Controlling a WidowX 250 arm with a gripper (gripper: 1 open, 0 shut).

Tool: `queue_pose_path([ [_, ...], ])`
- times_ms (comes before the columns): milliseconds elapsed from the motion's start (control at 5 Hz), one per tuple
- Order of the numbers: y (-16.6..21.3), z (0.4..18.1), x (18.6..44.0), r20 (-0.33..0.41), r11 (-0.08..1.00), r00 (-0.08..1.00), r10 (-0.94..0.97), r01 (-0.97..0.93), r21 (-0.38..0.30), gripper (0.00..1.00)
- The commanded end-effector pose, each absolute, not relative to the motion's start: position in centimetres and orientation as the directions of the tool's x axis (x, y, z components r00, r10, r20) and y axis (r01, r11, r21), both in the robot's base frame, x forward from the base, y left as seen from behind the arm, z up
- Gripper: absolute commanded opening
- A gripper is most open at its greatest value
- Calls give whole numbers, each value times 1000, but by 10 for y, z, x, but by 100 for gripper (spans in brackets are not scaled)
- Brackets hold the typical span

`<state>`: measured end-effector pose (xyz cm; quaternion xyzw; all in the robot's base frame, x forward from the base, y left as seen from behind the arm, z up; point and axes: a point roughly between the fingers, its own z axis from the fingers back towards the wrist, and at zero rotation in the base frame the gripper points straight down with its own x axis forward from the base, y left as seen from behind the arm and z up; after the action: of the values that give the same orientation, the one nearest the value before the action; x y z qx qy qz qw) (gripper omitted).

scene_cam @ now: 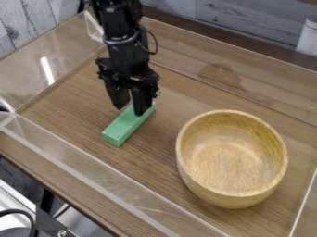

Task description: Put the green block in the brown bowl

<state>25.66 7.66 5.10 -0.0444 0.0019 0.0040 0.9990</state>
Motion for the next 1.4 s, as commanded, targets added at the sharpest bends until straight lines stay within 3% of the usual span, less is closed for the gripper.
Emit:
queue_pose_path([
  [0,82,56,261,23,997,1000,14,-13,-70,0],
  [200,82,53,261,16,997,1000,18,-17,-69,0],
  [1000,72,77,271,61,996,998,-10,15,-91,0],
  [1200,73,73,272,53,996,999,-12,17,-90,0],
])
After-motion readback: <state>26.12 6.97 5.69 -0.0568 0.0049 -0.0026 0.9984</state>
